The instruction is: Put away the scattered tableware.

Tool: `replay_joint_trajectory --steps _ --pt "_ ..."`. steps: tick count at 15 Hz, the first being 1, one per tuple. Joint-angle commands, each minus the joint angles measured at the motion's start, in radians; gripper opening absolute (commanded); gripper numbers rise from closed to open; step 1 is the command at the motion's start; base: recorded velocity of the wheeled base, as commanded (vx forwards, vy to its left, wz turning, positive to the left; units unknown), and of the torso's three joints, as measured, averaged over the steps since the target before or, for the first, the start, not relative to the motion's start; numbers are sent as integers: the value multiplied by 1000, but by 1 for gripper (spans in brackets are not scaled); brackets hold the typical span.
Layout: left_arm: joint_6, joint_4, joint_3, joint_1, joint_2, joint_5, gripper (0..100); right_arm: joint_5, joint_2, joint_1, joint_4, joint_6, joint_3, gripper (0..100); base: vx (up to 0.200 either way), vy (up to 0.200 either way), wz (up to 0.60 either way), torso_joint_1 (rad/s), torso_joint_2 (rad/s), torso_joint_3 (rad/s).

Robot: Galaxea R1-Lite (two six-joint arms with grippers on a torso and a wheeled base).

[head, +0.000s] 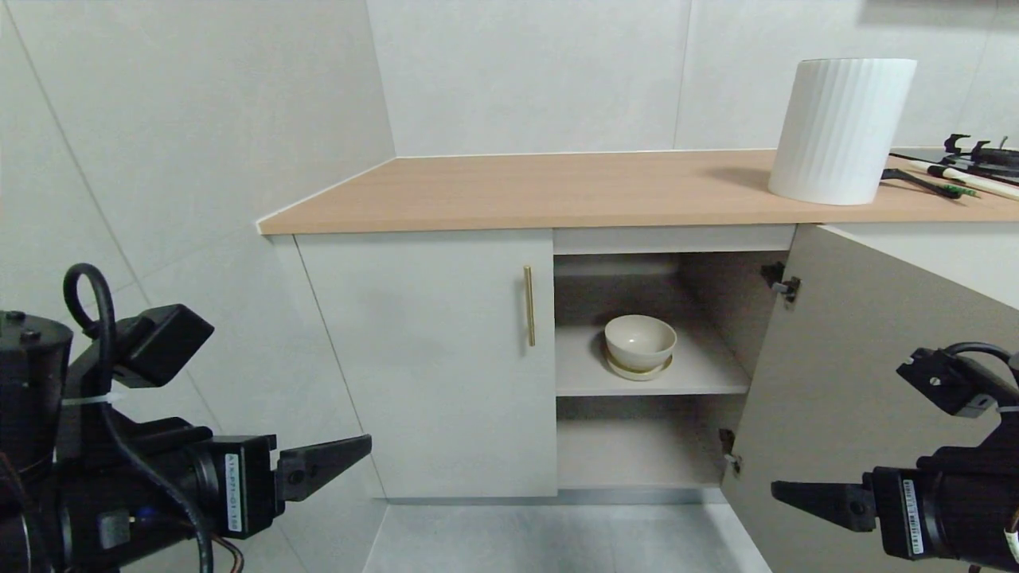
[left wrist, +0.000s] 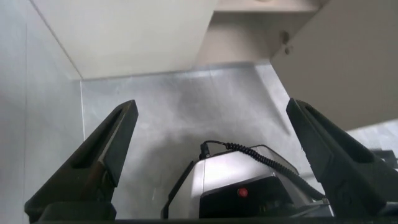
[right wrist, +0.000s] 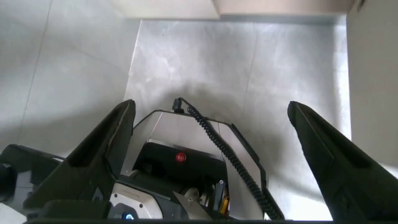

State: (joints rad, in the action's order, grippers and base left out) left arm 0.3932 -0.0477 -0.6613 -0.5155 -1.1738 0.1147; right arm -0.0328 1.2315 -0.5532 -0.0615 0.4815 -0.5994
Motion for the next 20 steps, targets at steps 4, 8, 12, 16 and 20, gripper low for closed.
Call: replay_joint_trajectory --steps 4,8,12,16,20 --pt "0 0 2 0 -4 0 100 1 3 -1 0 0 0 100 -100 0 0 2 0 2" --pt "0 0 5 0 -4 -1 100 1 -4 -1 -1 -1 0 100 0 0 0 0 0 0" --pt "-2 0 6 0 -4 -1 100 1 -35 -1 -35 -20 -5 100 0 0 0 0 0 0" --pt "-16 0 11 0 -3 2 100 -9 -84 1 -124 -87 -14 100 0 -150 0 -2 4 2" --pt "-20 2 11 0 -3 2 100 -16 -127 -1 -325 -136 -82 100 0 -200 0 3 5 7"
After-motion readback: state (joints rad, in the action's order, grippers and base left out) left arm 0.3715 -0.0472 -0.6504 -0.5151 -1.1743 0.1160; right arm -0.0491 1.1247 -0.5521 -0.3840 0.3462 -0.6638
